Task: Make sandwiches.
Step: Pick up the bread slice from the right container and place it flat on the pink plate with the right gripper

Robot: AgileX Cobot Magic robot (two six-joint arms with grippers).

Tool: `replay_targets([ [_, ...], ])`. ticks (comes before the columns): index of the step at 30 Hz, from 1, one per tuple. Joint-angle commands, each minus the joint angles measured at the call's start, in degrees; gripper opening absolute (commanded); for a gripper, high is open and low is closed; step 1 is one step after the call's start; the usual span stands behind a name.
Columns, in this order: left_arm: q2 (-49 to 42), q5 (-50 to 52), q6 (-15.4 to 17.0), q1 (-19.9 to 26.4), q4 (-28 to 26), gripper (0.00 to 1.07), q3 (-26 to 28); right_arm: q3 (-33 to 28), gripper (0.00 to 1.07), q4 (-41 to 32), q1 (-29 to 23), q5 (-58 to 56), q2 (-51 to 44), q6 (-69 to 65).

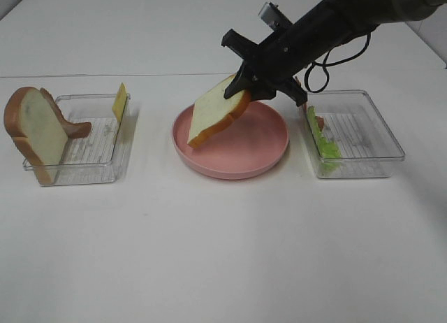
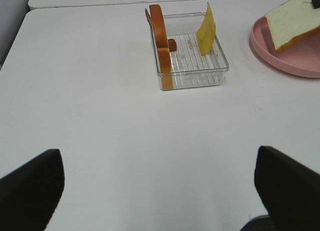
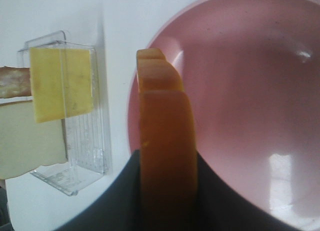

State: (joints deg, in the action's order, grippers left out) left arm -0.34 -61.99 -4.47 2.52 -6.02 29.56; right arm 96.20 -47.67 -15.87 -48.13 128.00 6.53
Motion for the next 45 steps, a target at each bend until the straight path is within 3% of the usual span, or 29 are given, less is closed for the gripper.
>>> replay_targets([
  [1, -0.7, 0.3, 0.2, 0.1, -0.2, 0.98, 0.0, 0.6, 0.0, 0.9, 0.1, -0.6, 1.8, -0.9],
  [12, -0.7, 0.3, 0.2, 0.1, -0.2, 0.98, 0.0, 0.6, 0.03, 2.3, 0.1, -1.7, 2.3, -1.0],
  [13, -0.7, 0.3, 0.2, 0.1, -0.2, 0.98, 0.0, 0.6, 0.12, 2.6, 0.1, -1.8, 2.3, -1.0],
  [16, -0.7, 0.3, 0.2, 0.1, -0.2, 0.98, 0.0, 0.6, 0.18, 2.8, 0.1, -1.9, 2.3, -1.0],
  [18, -0.7, 0.3, 0.2, 0.1, -0.2, 0.98, 0.0, 0.6, 0.38, 3.6, 0.1, -2.2, 2.2, -1.0],
  [19, -0.7, 0.3, 0.2, 0.1, -0.2, 0.98, 0.0, 0.6, 0.38, 3.6, 0.1, -2.2, 2.2, -1.0],
  [20, -0.7, 0.3, 0.2, 0.1, -0.2, 0.98, 0.0, 0.6, 0.51, 4.2, 0.1, -2.4, 2.2, -1.0],
  [21, -0.7, 0.3, 0.2, 0.1, -0.2, 0.98, 0.0, 0.6, 0.57, 4.4, 0.2, -2.5, 2.2, -1.0],
  [22, -0.7, 0.3, 0.2, 0.1, -0.2, 0.98, 0.0, 0.6, 0.57, 4.4, 0.2, -2.5, 2.2, -1.0],
  [24, -0.7, 0.3, 0.2, 0.1, -0.2, 0.98, 0.0, 0.7, 0.75, 5.2, 0.2, -2.8, 2.2, -1.0],
  [35, -0.7, 0.3, 0.2, 0.1, -0.2, 0.98, 0.0, 2.0, 0.79, 6.7, 0.2, -3.7, 2.2, -1.1],
  [40, -0.7, 0.3, 0.2, 0.1, -0.2, 0.98, 0.0, 9.5, 0.83, 15.2, 0.2, -11.1, 2.2, -6.2],
  [45, -0.7, 0.3, 0.2, 0.1, -0.2, 0.98, 0.0, 14.3, 0.83, 18.3, 0.2, -16.7, 2.2, -7.1],
])
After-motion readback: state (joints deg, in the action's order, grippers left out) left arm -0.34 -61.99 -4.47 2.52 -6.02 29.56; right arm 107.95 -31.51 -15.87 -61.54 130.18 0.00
